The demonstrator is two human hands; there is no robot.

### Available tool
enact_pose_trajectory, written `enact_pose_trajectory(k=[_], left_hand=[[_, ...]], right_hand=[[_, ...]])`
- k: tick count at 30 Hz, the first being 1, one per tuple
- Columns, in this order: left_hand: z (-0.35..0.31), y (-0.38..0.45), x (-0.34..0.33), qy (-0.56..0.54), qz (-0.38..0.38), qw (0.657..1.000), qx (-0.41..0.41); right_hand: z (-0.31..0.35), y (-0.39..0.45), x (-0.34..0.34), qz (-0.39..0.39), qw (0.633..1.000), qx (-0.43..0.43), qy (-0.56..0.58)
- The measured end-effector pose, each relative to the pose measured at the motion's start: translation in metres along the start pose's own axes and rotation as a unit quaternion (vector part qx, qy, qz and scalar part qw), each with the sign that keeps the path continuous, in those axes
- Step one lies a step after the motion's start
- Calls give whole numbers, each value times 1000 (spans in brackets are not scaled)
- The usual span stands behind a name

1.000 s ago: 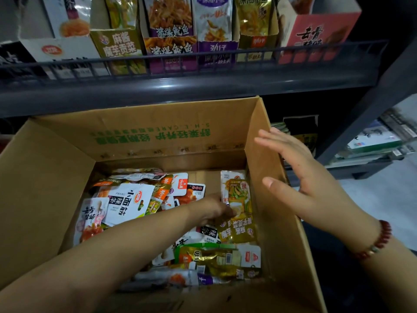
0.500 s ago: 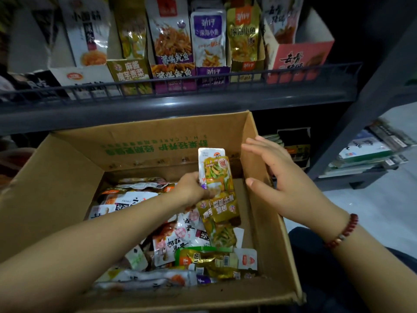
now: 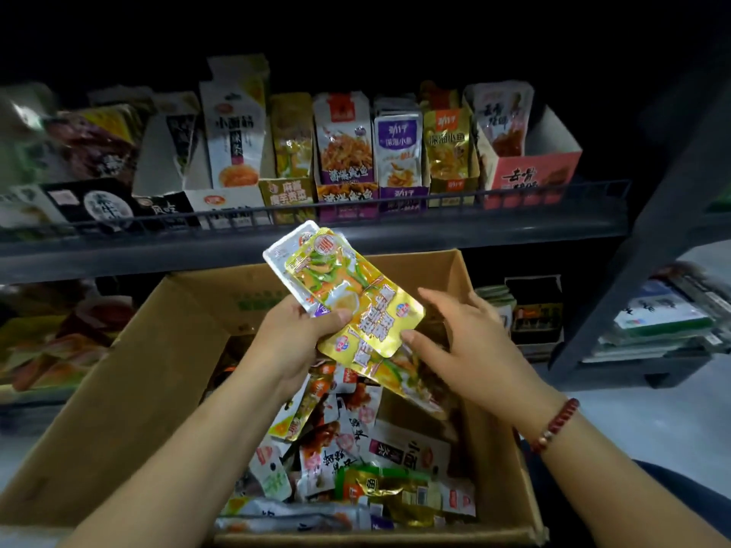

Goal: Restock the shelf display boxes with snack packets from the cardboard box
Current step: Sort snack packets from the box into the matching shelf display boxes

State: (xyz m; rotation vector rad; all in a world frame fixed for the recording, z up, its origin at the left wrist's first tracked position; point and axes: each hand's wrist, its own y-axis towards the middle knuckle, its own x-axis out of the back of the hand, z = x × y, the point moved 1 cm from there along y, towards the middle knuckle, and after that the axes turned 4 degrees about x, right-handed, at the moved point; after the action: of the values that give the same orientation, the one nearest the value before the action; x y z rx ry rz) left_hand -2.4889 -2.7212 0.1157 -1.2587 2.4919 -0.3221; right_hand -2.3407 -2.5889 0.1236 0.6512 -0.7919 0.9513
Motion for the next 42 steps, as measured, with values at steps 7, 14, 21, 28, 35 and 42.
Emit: enact_pose_trajectory(k=[7, 14, 21, 28, 35, 42], left_hand=[[4, -11, 2, -36, 21, 999, -7], [-2, -1, 27, -42, -39, 998, -22], [-15, 4, 54, 55, -128, 986, -89], [-17, -3, 50, 53, -80, 993, -63], [-18, -13, 34, 44, 43, 997, -43], [-16, -14, 25, 25, 66, 997, -32]], right_hand=[[10, 19, -4, -54, 988, -60, 134], [12, 26, 1, -160, 904, -96, 384], [18, 28, 4, -227, 879, -50, 416], [31, 44, 2, -60, 970, 44, 230], [46, 52, -9, 17, 992, 46, 113], [55, 50, -10, 9, 993, 52, 103]])
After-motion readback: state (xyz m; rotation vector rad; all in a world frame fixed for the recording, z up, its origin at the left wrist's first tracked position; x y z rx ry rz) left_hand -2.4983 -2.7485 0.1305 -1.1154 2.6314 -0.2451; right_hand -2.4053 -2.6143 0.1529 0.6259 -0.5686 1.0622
